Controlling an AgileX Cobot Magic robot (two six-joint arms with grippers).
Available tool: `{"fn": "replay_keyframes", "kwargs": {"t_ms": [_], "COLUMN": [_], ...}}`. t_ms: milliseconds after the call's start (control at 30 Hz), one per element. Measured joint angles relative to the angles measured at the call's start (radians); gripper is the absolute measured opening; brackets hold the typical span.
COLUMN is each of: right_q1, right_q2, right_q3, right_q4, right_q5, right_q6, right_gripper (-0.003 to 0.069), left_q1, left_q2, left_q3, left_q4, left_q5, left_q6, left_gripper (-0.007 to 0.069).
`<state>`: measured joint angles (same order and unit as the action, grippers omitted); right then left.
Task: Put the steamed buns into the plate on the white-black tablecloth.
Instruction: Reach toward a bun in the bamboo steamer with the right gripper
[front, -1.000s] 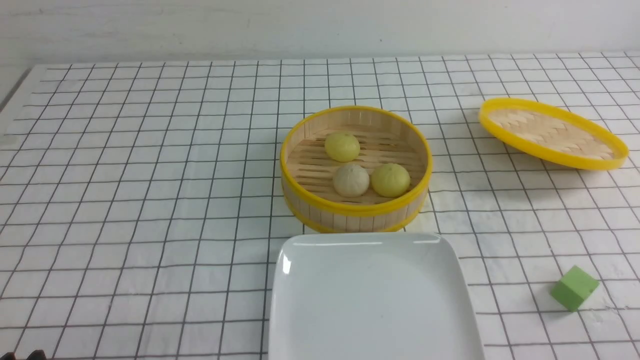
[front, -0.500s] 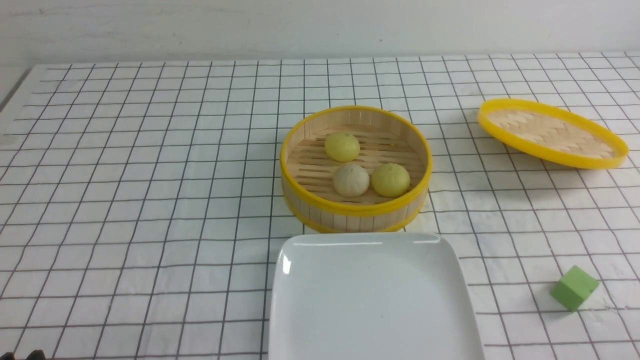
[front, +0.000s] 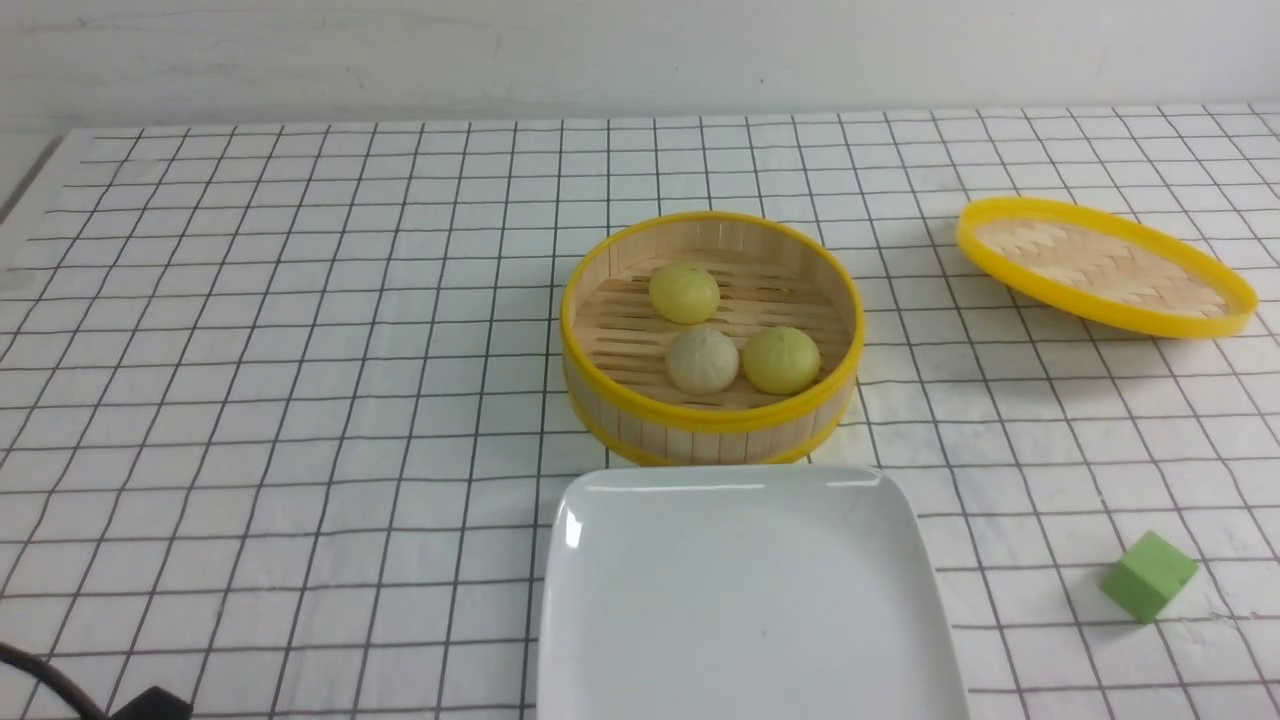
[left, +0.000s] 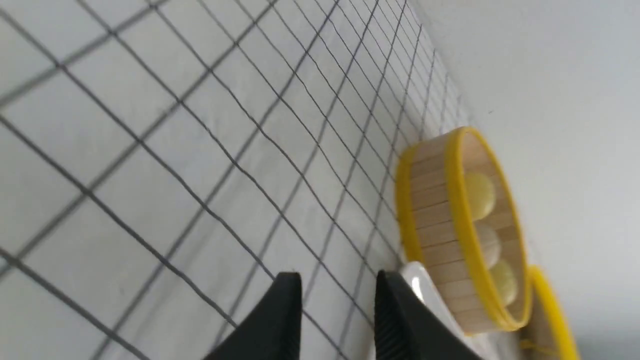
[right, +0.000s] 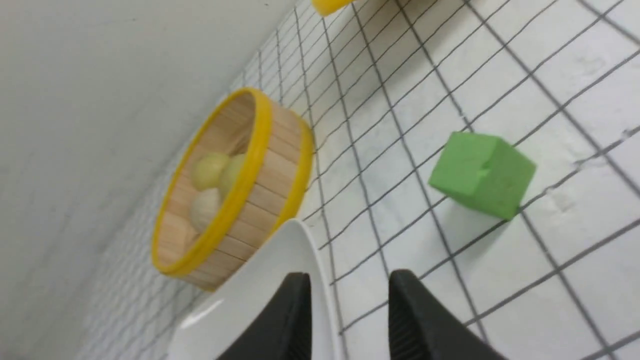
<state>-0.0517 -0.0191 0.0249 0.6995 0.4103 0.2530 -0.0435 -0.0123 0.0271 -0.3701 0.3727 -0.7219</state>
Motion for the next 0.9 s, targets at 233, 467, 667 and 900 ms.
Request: {"fn": "replay_keyframes", "kwargs": {"t_ms": [233, 467, 667, 900], "right_q1": [0.0, 0.0, 0.0, 0.01], "right_q2": [0.0, 0.021, 0.361, 0.819], "right_q3": [0.0, -0.158, -0.409, -0.589], "right_q4": [0.051, -0.065, -0.418, -0.177], "right_q5": [-0.043, -0.027, 0.245, 0.415], "right_q6": [0.005, -0.078, -0.096, -0.392], "right_gripper": [0.024, 0.0083, -0.0006, 0.0001], "left_q1": [0.0, 0.0, 0.0, 0.0], "left_q2": [0.0, 0.0, 0.214, 0.622], "left_q3": [0.001, -0.095, -0.37, -0.573], "left_q4": [-0.042, -0.044, 0.068, 0.061], "left_q5": [-0.05, -0.064, 0.218, 0.538], "left_q6": [-0.066, 0.003, 0.166, 0.401], "left_gripper": [0.0237, 0.0114, 0.0002, 0.0002]}}
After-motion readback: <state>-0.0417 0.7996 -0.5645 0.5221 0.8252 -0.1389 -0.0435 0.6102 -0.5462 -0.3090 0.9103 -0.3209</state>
